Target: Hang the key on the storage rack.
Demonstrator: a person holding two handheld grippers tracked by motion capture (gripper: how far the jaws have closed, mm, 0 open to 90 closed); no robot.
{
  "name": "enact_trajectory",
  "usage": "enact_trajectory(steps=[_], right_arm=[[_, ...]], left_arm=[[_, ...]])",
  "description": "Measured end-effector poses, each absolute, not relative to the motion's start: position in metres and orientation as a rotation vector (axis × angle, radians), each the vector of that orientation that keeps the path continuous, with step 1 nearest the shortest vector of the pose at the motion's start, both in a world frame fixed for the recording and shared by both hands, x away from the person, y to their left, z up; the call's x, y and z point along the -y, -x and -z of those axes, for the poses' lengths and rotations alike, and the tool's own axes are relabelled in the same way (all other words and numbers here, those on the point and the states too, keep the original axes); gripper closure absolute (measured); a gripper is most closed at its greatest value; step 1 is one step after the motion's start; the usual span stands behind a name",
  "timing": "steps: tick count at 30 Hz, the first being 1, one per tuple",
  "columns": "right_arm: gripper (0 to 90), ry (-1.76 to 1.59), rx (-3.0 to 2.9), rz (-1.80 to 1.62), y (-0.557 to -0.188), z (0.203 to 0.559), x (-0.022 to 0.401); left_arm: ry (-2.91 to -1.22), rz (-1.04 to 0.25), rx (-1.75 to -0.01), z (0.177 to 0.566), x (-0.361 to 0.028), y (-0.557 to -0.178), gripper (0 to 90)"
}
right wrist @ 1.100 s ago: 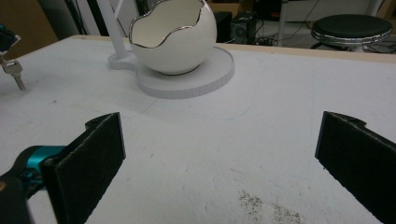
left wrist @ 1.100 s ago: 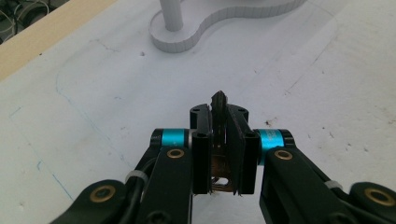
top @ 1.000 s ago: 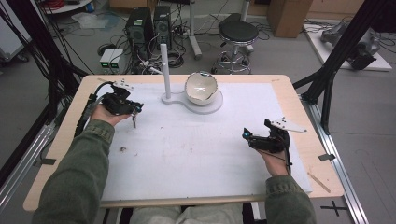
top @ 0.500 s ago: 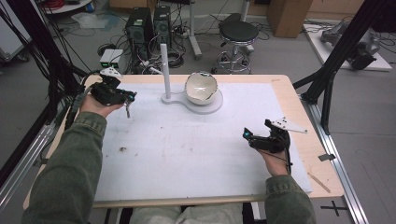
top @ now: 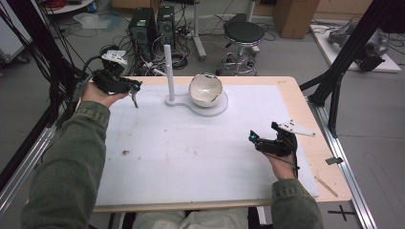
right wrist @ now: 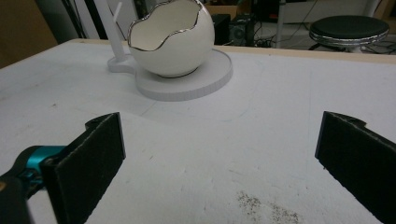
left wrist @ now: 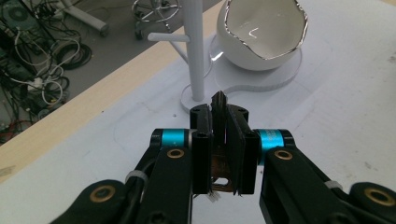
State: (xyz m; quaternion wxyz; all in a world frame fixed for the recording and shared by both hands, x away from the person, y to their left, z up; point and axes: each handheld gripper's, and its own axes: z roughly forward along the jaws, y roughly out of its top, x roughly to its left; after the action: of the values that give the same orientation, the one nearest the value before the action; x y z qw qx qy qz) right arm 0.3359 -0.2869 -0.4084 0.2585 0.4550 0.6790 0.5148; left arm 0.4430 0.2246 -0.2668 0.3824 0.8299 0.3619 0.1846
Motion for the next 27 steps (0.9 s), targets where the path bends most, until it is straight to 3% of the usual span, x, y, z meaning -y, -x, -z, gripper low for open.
enact_trajectory(steps=[27], right_arm=[[0.5,-1.237,-1.836,-1.407,-0.335,0.408,0.289]], left_arm=[[-2.145,-0.478,-0.811,0.213,-0.162,-0.466,80.6]])
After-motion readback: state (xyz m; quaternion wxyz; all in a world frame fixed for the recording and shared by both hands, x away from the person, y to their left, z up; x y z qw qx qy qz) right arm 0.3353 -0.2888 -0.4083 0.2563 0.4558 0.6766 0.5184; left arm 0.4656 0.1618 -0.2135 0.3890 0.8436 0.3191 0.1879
